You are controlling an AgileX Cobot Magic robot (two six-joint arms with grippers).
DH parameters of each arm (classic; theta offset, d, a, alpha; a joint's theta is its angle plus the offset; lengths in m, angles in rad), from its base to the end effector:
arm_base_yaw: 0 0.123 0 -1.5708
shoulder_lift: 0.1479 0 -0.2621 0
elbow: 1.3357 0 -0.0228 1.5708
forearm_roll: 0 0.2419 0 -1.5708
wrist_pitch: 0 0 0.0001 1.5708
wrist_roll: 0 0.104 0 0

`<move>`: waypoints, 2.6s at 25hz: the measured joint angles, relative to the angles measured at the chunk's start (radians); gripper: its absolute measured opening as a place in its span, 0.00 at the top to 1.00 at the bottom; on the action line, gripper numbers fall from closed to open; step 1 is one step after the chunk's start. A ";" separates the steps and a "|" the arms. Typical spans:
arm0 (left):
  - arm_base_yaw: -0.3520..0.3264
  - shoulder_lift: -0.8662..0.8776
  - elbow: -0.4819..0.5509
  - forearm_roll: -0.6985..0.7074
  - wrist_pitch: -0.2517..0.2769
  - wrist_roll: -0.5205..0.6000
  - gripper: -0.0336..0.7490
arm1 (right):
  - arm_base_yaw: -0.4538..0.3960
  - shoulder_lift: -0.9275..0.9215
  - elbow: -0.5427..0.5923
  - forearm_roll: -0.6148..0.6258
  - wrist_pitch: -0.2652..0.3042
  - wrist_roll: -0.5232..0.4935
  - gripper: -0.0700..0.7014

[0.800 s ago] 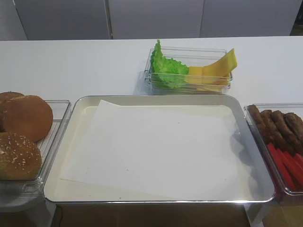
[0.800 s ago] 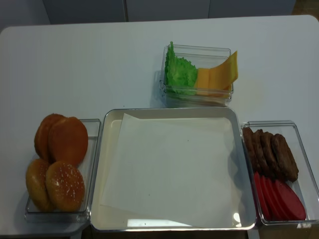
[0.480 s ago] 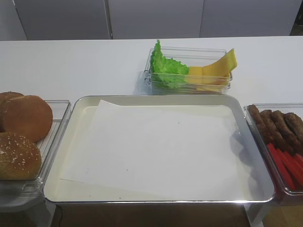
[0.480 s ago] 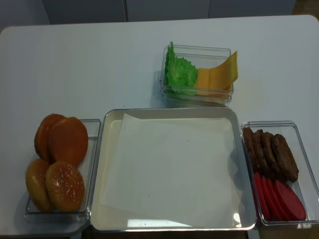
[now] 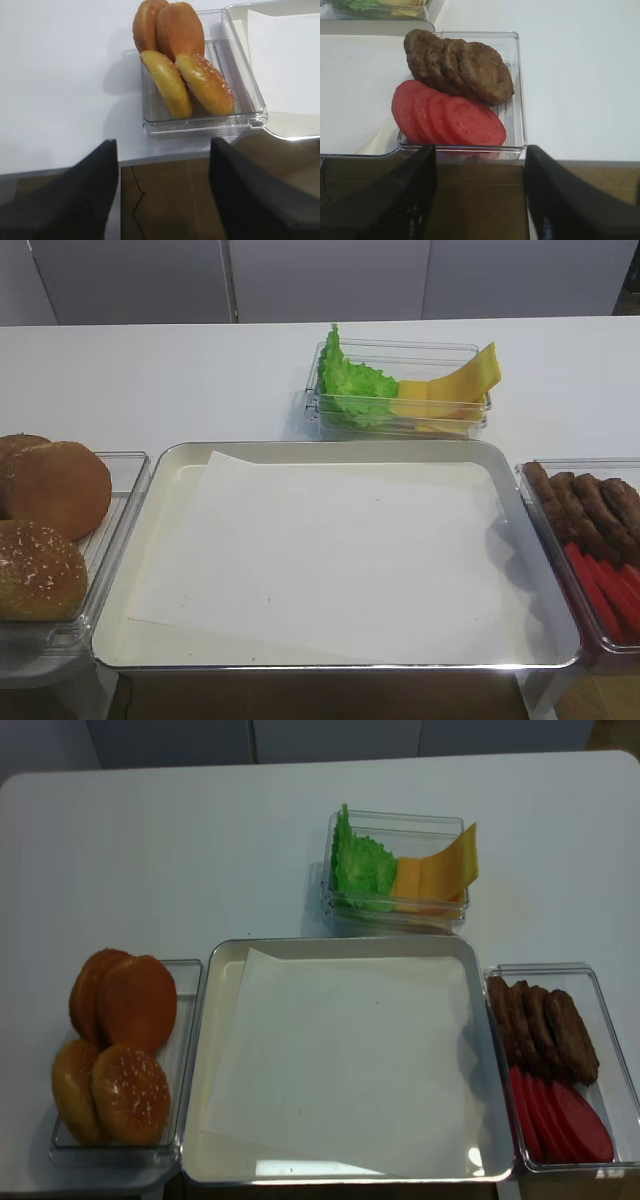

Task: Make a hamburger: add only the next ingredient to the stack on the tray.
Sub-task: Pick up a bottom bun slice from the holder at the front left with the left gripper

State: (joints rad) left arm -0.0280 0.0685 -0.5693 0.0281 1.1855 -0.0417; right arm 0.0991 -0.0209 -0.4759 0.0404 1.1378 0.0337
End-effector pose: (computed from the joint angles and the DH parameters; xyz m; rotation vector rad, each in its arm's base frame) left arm 0.0186 0.0022 0.2739 -0.0183 2.1679 -0.0057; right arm 0.0171 0.0055 0.2539 -0.0732 2.1253 0.1276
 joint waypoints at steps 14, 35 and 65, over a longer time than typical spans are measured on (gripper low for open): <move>0.000 0.568 -0.202 0.000 -0.129 -0.025 0.41 | 0.000 0.000 0.000 0.000 0.000 0.000 0.35; 0.205 1.291 -0.465 -0.446 -0.281 0.403 0.41 | 0.000 0.000 0.000 0.000 0.000 0.000 0.35; 0.344 1.437 -0.467 -0.579 -0.203 0.780 0.57 | 0.000 0.000 0.000 0.000 0.000 -0.006 0.35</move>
State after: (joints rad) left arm 0.3160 1.5056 -1.0361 -0.5514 0.9820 0.7388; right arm 0.0991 -0.0209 -0.4759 0.0404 1.1378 0.0274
